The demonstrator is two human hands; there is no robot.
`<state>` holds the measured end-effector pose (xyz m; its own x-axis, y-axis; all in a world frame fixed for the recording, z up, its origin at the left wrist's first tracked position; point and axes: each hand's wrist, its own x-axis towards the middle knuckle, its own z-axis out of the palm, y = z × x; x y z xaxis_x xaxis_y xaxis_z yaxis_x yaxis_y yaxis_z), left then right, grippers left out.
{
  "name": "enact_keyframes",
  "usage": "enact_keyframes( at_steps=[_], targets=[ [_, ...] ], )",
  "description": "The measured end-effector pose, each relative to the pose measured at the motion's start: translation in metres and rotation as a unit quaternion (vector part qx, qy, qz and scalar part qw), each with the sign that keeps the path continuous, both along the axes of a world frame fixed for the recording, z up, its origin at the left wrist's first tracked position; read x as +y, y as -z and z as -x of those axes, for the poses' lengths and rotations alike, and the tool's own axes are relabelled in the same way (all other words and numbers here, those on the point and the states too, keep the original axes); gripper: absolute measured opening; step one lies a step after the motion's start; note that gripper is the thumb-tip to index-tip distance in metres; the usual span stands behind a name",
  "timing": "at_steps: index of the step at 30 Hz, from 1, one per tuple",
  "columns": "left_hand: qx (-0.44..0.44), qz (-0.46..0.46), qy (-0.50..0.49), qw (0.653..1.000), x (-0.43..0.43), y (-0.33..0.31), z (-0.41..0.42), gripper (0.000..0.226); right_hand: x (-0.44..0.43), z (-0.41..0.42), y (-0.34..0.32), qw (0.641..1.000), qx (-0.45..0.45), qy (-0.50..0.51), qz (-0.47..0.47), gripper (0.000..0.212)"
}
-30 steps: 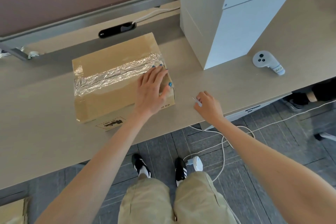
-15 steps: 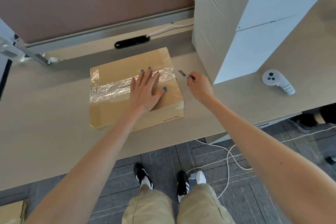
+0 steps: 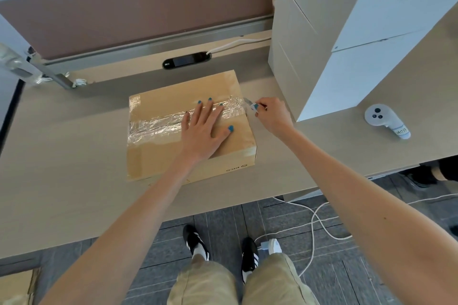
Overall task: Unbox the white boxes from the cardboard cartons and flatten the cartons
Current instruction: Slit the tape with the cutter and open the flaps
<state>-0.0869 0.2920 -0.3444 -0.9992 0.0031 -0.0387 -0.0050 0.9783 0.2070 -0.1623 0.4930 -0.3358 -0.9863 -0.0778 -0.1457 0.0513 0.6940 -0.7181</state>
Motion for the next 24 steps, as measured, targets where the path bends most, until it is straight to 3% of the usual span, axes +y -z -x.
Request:
enact_keyframes(
  at_steps=[14, 24],
  targets=[
    [-0.015, 0.024, 0.005, 1.000, 0.000, 0.000, 0.002, 0.075, 0.005, 0.001, -0.025, 0.987, 0.020, -0.120, -0.106, 0.028],
    [-0.014, 0.020, 0.014, 1.000, -0.002, -0.001, 0.003, 0.080, 0.007, -0.026, -0.030, 0.979, 0.035, -0.113, -0.166, 0.029]
  ],
)
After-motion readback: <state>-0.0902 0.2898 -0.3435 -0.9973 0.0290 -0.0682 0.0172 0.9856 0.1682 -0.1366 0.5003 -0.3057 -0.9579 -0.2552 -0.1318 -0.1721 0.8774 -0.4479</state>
